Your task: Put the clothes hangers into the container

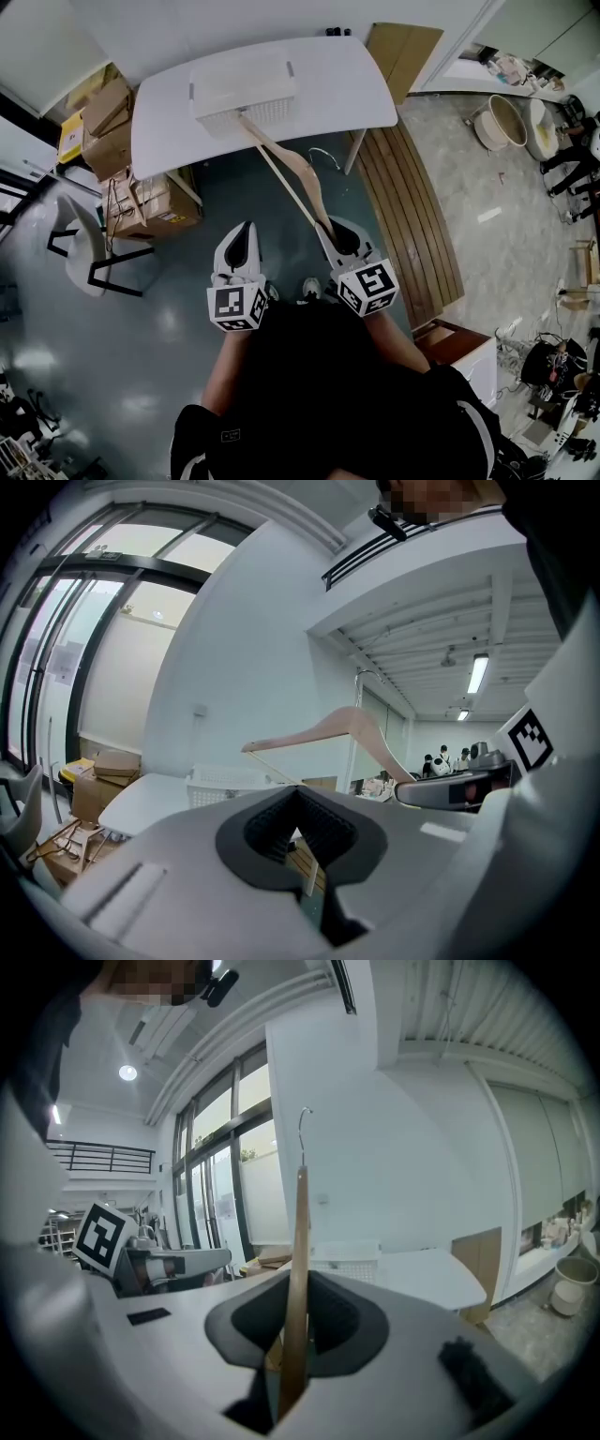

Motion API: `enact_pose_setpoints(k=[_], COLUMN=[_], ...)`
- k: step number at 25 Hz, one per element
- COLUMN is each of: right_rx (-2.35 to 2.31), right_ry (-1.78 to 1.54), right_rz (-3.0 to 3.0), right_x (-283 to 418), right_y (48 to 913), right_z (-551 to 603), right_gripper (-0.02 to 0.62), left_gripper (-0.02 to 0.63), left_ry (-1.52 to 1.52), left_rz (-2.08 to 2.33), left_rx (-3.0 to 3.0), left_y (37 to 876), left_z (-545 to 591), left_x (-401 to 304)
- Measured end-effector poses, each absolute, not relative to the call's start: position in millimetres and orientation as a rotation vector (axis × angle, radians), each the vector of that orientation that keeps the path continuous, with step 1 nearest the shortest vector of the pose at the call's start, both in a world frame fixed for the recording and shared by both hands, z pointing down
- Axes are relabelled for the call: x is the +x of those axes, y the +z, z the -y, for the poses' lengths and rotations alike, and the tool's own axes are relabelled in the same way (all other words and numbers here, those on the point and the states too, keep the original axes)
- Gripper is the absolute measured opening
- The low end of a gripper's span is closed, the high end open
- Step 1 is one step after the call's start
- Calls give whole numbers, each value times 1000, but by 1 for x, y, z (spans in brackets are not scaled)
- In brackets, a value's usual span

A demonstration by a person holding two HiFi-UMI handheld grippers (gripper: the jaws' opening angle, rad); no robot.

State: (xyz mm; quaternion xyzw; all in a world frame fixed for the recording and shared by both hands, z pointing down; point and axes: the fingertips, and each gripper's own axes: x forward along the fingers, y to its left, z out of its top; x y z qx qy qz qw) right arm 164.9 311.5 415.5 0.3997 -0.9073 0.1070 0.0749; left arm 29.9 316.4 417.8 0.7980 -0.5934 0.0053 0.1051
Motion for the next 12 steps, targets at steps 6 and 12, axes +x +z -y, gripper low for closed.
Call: enact_pose_setpoints(k=[6,12], right_rx=[1138,1092], right_ry=[347,333], right_rz=[2747,2767], right_x=[179,204], right_y=[417,415], right_z=[-304,-298], right_gripper=[60,60], left_gripper=[3,3], left_ry=[32,12], left_rz=[1778,1820], left_rx=[2311,2298], left_y=[421,416], left_z=[-310,-306], left_x=[49,72])
